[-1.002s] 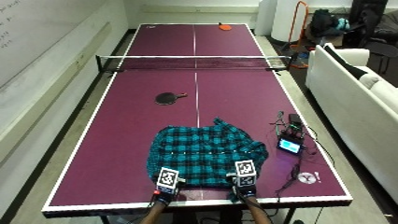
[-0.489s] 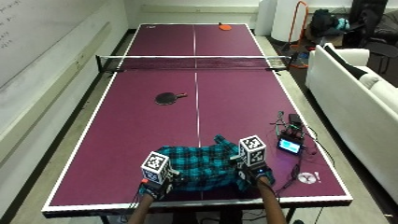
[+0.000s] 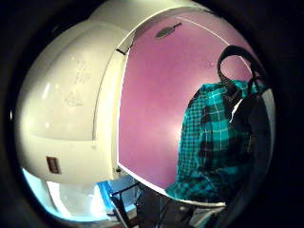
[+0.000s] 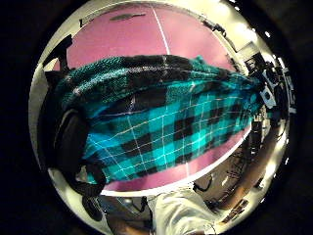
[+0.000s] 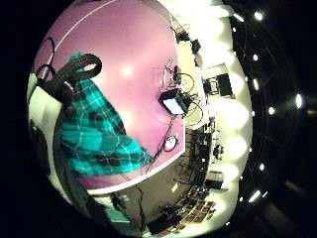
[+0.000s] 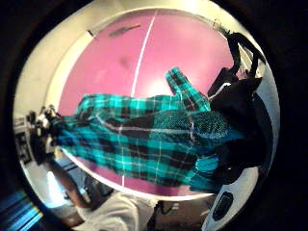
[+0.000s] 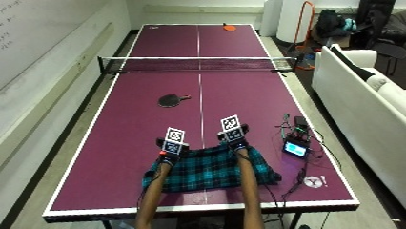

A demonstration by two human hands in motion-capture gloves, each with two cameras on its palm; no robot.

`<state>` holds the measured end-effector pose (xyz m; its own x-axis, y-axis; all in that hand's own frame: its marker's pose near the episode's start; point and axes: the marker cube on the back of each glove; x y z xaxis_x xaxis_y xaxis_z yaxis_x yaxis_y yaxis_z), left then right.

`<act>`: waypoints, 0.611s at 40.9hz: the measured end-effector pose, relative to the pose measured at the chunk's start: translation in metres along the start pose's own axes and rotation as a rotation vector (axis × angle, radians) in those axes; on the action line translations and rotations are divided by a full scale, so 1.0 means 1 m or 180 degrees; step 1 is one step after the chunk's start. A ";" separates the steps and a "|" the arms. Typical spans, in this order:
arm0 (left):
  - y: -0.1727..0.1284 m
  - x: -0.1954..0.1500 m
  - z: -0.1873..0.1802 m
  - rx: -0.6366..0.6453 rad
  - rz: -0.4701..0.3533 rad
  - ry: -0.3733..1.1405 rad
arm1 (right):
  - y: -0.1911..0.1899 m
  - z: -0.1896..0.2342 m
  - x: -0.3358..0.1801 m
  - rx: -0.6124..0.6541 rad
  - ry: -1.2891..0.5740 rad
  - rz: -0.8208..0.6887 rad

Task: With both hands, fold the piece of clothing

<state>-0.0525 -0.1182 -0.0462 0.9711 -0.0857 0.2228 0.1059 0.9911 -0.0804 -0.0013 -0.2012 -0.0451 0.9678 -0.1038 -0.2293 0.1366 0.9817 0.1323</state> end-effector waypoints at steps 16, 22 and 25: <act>-0.016 -0.009 0.025 0.1321 -0.0124 0.0805 | 0.044 0.056 0.043 -0.0580 -0.0977 0.1299; 0.011 -0.002 0.042 0.1129 0.0009 0.0594 | 0.107 0.069 0.076 -0.0934 -0.1407 0.1857; 0.039 0.012 0.060 0.0503 0.0160 0.0622 | 0.136 0.087 0.084 -0.1166 -0.1377 0.2063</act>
<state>-0.0497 -0.0750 0.0116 0.9988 -0.0389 0.0289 0.0368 0.9969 0.0696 0.1172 -0.0906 0.0375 0.8368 0.5166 0.1815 -0.4756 0.8500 -0.2265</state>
